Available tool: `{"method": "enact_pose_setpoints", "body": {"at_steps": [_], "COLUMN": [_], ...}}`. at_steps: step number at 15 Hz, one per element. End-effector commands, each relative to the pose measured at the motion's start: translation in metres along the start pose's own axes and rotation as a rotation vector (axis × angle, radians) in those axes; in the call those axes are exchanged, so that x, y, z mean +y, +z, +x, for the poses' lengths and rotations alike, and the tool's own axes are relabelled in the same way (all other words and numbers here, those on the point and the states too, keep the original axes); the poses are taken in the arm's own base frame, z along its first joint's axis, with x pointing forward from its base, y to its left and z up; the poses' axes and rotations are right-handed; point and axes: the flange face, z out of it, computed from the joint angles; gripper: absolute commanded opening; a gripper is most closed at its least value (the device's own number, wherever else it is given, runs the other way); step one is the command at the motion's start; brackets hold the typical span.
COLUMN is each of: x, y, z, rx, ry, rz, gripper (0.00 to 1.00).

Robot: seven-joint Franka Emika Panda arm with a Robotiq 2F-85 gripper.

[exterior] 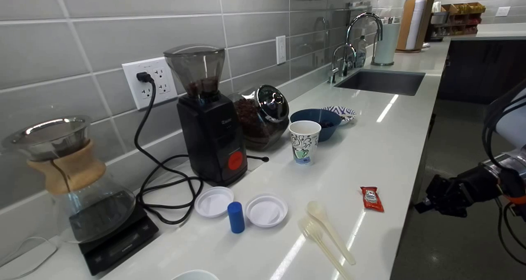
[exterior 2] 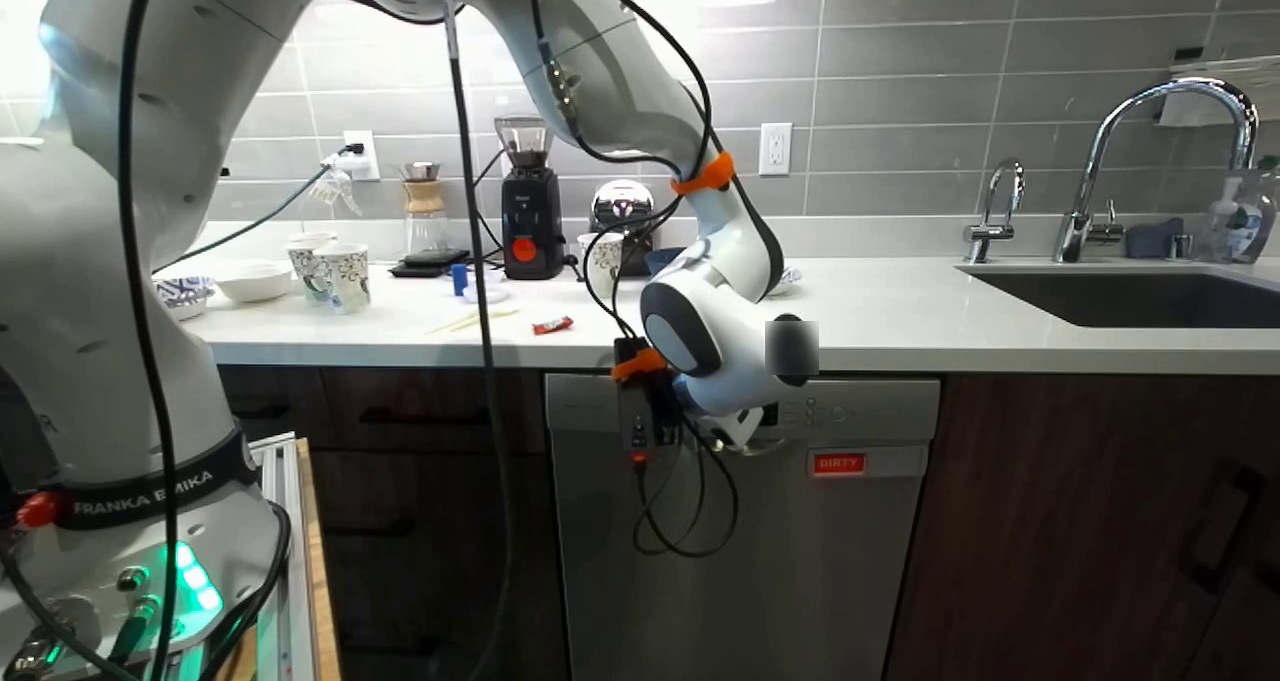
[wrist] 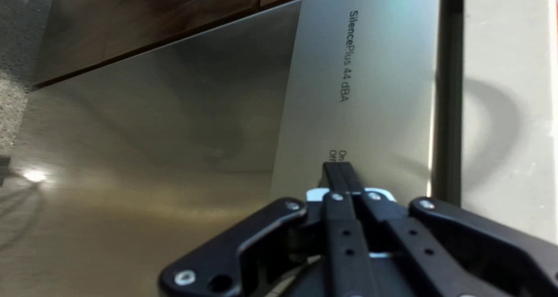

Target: Press a button on the left side of the stove

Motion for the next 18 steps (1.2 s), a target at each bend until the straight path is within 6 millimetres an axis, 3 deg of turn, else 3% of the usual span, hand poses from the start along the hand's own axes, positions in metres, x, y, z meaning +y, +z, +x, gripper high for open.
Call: {"method": "enact_pose_setpoints", "body": {"at_steps": [1,3,8,10,13,18], "x": [-0.007,-0.010,-0.003,-0.006,-0.028,-0.087], "y": [0.030,0.018,-0.029,-0.057,-0.109,-0.184], "z": [0.008,0.003,-0.011,-0.015,-0.026,-0.046], "rx": [0.022,-0.024,-0.077,-0.067,-0.037,0.073], "ry": [-0.009,-0.009,-0.058,-0.073,-0.141,-0.290], "rz": [0.023,0.019,-0.187,-0.273,-0.372,-0.473], "gripper": [0.00,0.00,0.00,0.00,0.00,0.00]}}
